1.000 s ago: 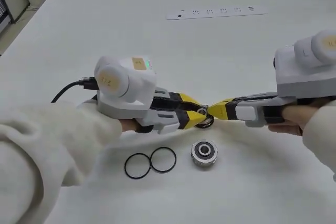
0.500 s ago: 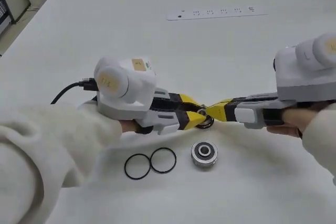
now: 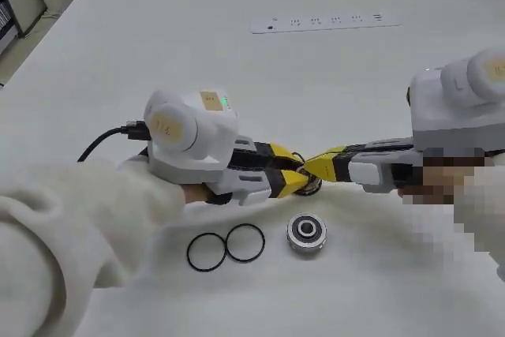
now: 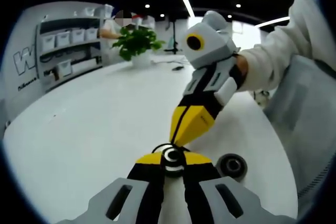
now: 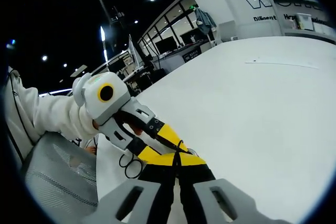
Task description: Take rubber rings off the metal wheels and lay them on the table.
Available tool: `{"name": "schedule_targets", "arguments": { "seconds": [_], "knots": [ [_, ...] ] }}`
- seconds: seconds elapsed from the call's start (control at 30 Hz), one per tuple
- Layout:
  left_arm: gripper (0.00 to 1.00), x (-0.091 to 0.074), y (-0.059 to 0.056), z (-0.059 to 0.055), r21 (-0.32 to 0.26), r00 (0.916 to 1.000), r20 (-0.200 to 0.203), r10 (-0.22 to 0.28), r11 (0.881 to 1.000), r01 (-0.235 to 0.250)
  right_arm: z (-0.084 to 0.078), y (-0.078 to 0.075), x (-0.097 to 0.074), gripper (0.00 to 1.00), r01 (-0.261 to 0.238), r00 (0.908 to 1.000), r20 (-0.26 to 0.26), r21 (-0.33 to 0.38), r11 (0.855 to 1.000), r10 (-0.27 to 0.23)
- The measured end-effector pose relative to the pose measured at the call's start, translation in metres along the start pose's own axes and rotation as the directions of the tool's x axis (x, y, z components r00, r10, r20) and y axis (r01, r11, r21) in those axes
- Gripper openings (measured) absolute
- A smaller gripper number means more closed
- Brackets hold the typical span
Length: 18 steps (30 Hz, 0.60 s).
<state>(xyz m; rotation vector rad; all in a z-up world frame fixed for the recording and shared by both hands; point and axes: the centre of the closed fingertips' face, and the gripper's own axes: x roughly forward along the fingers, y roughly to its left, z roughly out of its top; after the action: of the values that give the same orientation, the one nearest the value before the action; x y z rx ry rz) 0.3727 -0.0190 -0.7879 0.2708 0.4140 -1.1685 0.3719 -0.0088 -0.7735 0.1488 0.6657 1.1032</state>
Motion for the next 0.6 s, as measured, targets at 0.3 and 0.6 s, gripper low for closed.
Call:
{"name": "schedule_targets", "arguments": {
  "seconds": [0.3,0.6],
  "knots": [
    [0.14,-0.0003,-0.0002,0.0001,-0.004,0.9998,-0.015,0.010,1.000,-0.010,-0.0027,-0.0053,-0.0017,0.00,0.021,0.9997,-0.010,-0.001,1.000,-0.021],
    [0.22,-0.0070,-0.0064,0.0097,0.030,0.9999,-0.016,0.005,1.000,-0.004,-0.0047,-0.0048,-0.0030,0.00,0.027,0.9994,-0.023,-0.014,1.000,-0.027]
  ]
}}
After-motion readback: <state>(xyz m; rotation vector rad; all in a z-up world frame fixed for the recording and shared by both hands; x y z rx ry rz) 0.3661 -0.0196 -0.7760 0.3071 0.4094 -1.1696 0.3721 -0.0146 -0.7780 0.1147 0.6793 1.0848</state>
